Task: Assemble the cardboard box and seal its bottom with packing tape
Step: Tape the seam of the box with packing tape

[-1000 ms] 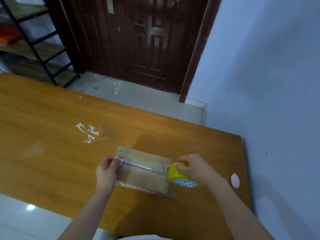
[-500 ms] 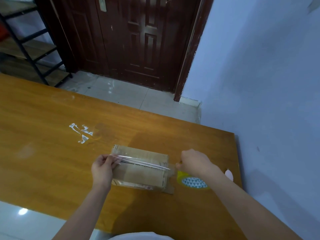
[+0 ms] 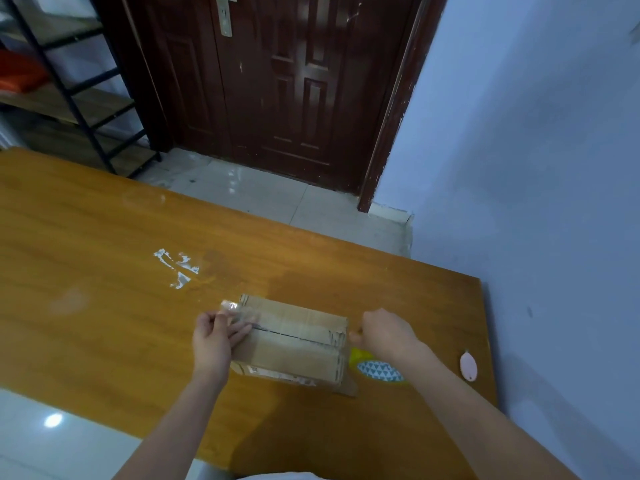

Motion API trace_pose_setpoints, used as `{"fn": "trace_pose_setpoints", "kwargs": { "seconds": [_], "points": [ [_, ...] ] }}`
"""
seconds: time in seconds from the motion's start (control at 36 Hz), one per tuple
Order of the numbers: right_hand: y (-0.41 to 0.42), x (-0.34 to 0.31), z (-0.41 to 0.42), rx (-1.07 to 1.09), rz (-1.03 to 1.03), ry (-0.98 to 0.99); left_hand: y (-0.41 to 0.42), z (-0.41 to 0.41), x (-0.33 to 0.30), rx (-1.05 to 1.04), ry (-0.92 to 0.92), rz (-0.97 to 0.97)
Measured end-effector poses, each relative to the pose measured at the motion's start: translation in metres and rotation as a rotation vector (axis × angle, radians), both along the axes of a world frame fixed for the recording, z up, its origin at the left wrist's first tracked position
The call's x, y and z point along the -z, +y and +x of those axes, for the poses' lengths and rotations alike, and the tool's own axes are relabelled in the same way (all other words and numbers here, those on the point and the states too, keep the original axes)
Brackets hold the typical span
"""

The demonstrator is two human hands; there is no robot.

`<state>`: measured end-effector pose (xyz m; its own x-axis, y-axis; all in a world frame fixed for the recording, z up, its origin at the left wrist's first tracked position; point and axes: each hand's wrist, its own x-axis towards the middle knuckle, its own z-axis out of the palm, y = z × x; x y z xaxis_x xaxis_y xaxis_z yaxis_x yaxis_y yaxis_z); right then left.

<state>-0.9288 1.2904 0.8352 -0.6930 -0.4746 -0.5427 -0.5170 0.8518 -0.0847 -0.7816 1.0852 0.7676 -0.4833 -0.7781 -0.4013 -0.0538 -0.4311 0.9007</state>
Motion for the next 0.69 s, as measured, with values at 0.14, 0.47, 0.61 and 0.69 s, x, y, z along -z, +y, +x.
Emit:
{"fn": "trace_pose_setpoints", "kwargs": {
  "seconds": [0.14,0.47,0.61,0.69],
  "points": [
    [0.001,0.003,0.0,-0.033,-0.065,0.017,0.002,0.001,0.001,0.006,-0.002,-0.037],
    [0.041,0.006,-0.016,0.111,-0.554,-0.283,-0.001,0.003,0.006,0.009,-0.001,-0.009],
    [0.054,0.007,-0.016,0.247,-0.705,-0.395,-0.003,0.001,0.005,-0.031,0.027,0.083],
    [0.053,0.008,-0.015,0.24,-0.705,-0.38,-0.004,0.0,0.004,-0.039,0.044,0.114]
  ]
}}
